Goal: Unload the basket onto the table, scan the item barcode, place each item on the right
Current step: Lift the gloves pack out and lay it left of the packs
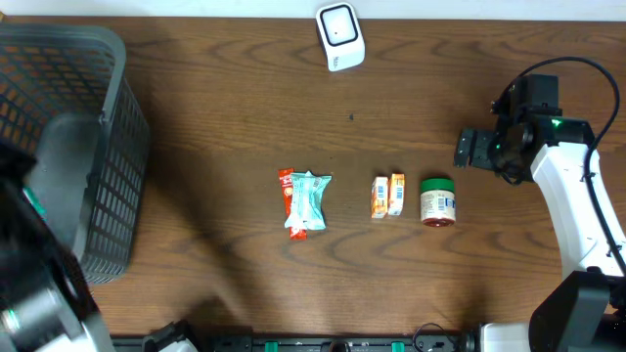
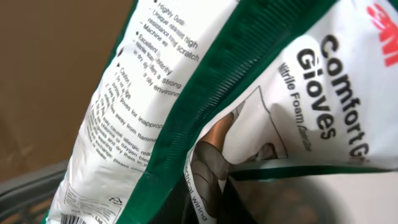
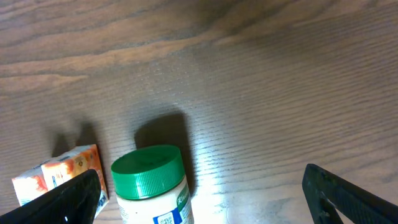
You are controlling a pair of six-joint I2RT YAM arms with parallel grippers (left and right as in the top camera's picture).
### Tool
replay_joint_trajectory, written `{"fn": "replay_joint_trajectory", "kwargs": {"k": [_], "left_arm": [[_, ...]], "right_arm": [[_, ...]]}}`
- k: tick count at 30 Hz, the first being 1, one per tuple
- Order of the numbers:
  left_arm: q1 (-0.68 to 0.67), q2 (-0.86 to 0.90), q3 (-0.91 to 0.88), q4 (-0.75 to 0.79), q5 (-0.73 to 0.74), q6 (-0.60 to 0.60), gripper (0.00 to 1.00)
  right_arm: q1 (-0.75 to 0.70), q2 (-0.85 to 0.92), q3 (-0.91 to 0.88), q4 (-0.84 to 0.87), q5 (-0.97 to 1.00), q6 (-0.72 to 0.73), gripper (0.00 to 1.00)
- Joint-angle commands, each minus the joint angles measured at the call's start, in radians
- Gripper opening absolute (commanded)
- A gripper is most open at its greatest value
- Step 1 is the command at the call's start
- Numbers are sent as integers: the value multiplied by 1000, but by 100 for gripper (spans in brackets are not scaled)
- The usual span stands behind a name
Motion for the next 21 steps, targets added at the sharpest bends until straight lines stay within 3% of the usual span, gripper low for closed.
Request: {"fn": "replay_joint_trajectory", "kwargs": {"k": [1,8,16,21], "left_arm": [[-79,-117,9,19,129,-29,7],[-264,-199,17,-113,277,-133,7],[-460,-78,17,-398,277,-243,7],[-571,37,16,-453,277,-245,7]], "right_arm": [[-2,-17,14,0,6,-4,99],[-2,-17,14,0,6,-4,99],[-2,-17,14,0,6,-4,99],[-2,-17,14,0,6,-4,99]]}}
